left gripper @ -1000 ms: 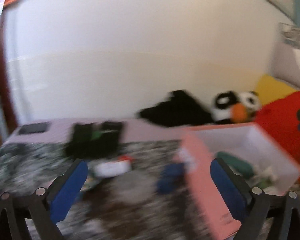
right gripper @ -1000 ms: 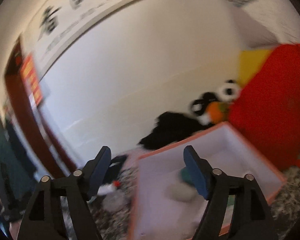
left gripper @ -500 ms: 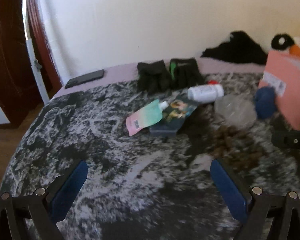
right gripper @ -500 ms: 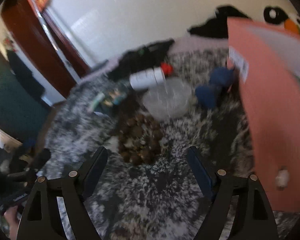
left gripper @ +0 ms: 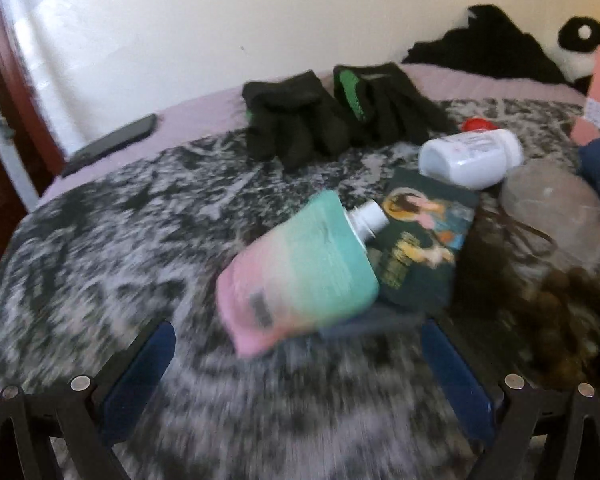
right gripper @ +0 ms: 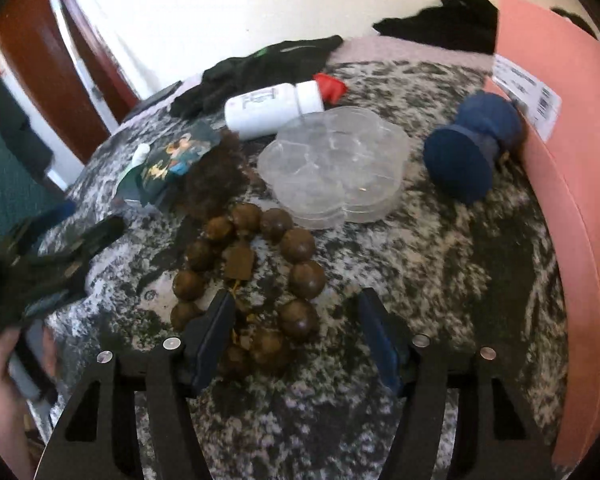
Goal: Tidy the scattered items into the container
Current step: 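Grasp the pink-green pouch with the left tool while the right tool grasps the wooden bead bracelet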
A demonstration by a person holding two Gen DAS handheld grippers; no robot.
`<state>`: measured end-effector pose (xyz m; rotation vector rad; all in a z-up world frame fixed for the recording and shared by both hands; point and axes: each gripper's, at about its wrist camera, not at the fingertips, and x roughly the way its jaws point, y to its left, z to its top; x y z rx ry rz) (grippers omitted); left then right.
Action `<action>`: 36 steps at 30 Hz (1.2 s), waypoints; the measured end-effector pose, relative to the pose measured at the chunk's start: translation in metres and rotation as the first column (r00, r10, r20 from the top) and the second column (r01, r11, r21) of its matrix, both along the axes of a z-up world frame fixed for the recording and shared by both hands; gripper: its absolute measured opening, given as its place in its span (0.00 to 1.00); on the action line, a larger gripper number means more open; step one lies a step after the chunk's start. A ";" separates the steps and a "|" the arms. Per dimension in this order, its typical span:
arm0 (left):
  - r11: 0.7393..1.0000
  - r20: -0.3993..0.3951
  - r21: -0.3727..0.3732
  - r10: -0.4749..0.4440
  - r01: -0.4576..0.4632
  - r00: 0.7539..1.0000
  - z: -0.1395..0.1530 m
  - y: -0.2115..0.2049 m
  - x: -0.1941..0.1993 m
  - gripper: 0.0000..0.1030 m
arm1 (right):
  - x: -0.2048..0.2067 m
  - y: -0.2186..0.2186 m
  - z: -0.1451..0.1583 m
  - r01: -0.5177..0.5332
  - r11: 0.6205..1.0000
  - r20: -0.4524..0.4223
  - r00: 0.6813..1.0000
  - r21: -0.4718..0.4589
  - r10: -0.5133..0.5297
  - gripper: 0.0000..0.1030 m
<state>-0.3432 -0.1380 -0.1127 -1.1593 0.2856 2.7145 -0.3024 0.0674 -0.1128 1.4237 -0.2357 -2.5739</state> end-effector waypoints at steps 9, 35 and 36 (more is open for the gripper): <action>0.976 0.100 0.216 0.010 -0.031 0.995 -0.006 -0.034 -0.024 0.33 | -0.009 0.009 -0.001 -0.058 0.996 0.005 0.998 -0.075 0.058 0.20; 0.986 0.154 0.165 -0.025 0.000 0.988 -0.008 0.011 -0.014 0.88 | 0.005 0.040 0.016 -0.059 0.953 0.064 0.995 -0.296 0.082 0.19; 0.988 0.146 0.153 -0.025 0.002 0.989 -0.012 0.018 -0.016 0.97 | 0.004 0.042 0.014 -0.054 0.952 0.072 0.994 -0.301 0.079 0.19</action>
